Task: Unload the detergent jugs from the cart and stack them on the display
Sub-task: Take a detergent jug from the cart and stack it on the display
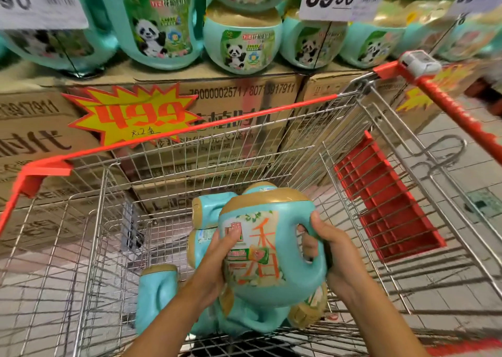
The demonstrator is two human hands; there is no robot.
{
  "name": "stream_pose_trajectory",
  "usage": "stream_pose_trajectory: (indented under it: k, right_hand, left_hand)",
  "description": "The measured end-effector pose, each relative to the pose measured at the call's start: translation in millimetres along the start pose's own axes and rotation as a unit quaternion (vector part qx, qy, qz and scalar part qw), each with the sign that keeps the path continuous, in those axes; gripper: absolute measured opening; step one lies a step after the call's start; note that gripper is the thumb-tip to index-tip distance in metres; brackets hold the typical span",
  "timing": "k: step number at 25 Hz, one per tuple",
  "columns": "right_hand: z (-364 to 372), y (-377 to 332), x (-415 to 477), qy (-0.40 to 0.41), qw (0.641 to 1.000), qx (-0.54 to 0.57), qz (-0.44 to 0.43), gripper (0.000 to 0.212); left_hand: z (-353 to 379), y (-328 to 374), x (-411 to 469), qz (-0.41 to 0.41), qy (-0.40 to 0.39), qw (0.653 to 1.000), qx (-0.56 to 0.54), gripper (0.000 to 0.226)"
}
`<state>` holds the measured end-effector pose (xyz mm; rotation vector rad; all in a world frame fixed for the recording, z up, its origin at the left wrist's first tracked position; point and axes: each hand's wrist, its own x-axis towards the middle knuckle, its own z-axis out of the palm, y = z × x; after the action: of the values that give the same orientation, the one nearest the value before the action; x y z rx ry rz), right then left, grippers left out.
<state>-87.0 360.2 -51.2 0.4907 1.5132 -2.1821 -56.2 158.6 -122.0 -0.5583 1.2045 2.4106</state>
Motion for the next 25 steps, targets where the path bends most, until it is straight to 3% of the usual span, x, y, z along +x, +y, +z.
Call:
stream_pose_trajectory:
  k: [5,11,17,19,25]
  right_hand:
    - [21,12,2,0.011,0.998,-0.059,-0.002,0.032]
    - [84,43,11,-0.057,0.996,-0.068,0.017,0.033]
    - [165,75,-5,-0.23,0.951,-0.195,0.059,0.046]
    - [195,91,-24,-0.291,0.929,-0.222,0.061,0.042]
    - [285,149,-93,-0.421,0.872,-0.237,0.074,0.035]
  left_hand:
    - [-12,10,-30,0.057,0.041,0.997,0.019,0.059]
    - [-45,22,-95,0.151,0.146,0.978,0.007,0.064]
    - [-66,7,-187,0.269,0.342,0.898,-0.06,0.061]
    - [-73,2,-222,0.303,0.393,0.865,-0.078,0.061]
    - [-119,-19,-320,0.354,0.496,0.781,-0.14,0.069]
